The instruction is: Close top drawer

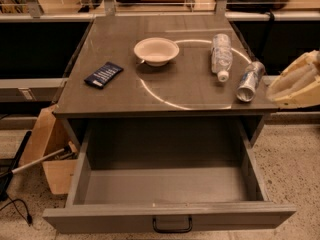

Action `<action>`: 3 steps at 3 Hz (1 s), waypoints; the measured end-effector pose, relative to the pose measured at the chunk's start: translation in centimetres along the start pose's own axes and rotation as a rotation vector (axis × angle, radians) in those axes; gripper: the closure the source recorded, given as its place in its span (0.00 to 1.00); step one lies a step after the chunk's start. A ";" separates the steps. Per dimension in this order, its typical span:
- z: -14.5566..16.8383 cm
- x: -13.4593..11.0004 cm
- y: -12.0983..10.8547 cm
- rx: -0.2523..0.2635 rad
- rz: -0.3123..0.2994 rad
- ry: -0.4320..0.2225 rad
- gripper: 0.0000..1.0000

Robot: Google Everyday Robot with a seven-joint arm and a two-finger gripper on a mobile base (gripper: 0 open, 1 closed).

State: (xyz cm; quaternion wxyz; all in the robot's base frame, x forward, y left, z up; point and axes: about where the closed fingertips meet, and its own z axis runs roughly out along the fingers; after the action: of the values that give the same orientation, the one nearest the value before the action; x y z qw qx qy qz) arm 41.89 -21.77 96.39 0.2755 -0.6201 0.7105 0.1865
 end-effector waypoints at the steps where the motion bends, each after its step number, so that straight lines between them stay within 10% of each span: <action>1: 0.2 -0.3 0.9 -0.059 0.013 -0.129 1.00; 3: -0.7 -1.0 5.4 0.096 -0.045 -0.047 1.00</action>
Offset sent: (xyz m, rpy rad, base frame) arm -0.0590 0.0041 0.0112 0.0729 -0.0582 0.0133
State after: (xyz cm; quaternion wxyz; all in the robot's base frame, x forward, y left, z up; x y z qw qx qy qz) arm 36.54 -20.59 97.14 0.3256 -0.6177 0.6976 0.1606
